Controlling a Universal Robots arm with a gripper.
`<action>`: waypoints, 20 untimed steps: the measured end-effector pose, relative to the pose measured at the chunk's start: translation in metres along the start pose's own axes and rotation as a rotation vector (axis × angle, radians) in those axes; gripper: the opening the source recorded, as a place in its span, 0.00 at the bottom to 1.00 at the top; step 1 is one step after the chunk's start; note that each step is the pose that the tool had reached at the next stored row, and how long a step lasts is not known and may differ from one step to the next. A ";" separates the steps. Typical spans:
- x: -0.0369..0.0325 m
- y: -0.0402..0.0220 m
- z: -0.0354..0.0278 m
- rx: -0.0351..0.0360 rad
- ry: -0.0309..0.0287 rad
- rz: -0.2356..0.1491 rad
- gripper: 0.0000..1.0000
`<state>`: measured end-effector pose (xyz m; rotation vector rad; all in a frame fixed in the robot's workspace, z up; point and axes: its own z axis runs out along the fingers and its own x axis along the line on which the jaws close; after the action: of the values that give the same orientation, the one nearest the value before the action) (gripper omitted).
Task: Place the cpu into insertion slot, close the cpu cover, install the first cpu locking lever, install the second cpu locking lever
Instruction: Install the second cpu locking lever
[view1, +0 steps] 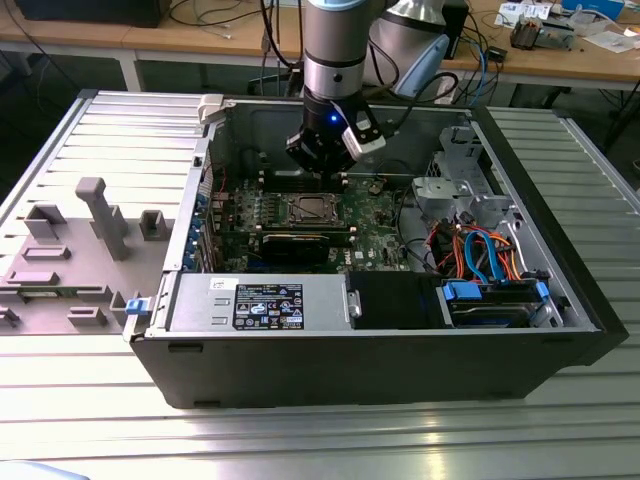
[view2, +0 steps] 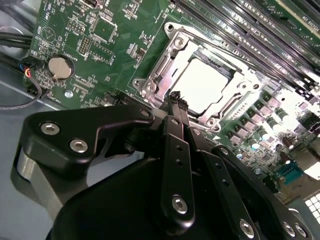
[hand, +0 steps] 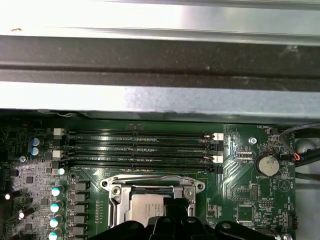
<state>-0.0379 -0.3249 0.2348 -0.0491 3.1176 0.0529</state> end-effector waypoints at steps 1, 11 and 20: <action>0.0000 -0.0003 -0.0001 0.0002 0.0001 0.000 0.11; 0.0004 -0.0110 0.0002 0.0001 0.0001 0.000 0.11; 0.0001 -0.0126 -0.0133 0.0042 0.0001 0.000 0.11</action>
<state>-0.0378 -0.3379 0.2476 -0.0494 3.1177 0.0463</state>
